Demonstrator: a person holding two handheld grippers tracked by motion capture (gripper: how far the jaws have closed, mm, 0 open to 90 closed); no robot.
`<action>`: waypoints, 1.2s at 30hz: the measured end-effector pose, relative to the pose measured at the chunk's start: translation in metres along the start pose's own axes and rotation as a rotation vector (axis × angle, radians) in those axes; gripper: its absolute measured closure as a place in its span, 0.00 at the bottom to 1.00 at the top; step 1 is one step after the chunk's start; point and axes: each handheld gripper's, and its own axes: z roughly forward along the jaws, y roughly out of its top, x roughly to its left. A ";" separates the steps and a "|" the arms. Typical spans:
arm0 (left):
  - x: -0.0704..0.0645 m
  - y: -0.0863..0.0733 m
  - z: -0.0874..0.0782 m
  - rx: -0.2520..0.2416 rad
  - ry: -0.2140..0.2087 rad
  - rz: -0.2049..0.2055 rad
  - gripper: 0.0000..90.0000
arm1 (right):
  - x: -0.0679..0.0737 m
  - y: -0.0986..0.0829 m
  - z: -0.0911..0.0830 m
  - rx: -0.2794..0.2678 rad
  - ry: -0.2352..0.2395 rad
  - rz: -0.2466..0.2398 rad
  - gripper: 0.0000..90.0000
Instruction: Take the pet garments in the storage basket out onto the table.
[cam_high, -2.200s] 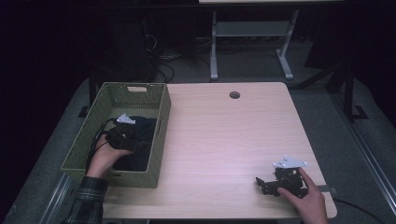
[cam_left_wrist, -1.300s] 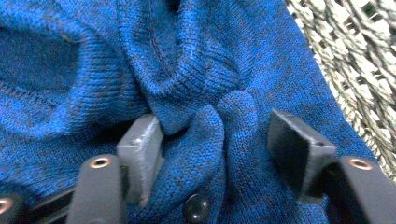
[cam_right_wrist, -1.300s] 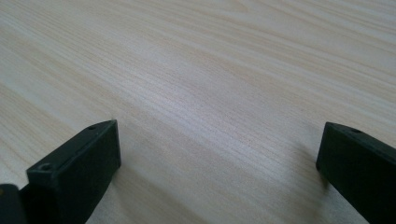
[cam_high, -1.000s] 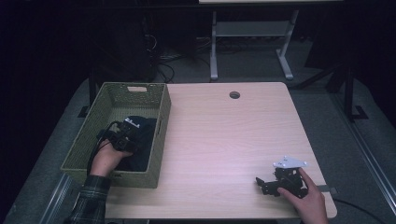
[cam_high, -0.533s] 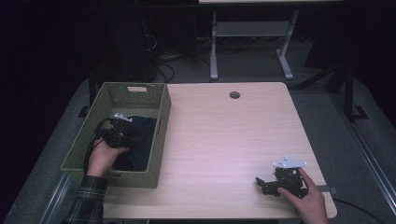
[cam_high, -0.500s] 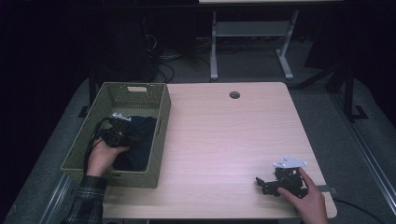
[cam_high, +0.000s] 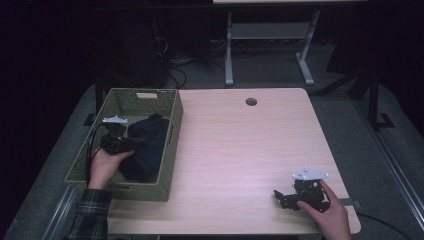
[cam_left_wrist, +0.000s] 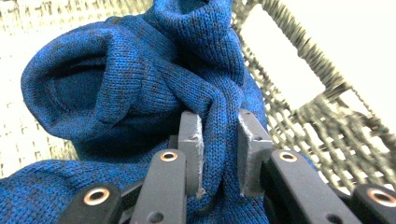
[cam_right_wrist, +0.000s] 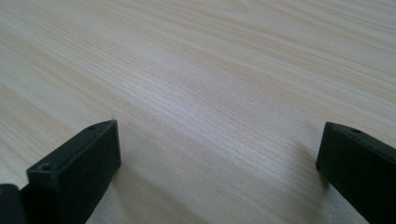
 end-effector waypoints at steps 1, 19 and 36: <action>0.000 0.000 -0.001 -0.007 -0.007 -0.002 0.83 | 0.000 0.000 0.000 0.000 0.000 0.000 0.00; 0.003 0.002 -0.021 -0.232 -0.104 -0.011 0.83 | 0.000 0.000 0.000 0.000 0.000 0.000 0.00; -0.015 0.023 -0.061 -0.398 -0.189 0.060 0.84 | 0.000 0.000 0.000 0.000 0.000 -0.001 0.00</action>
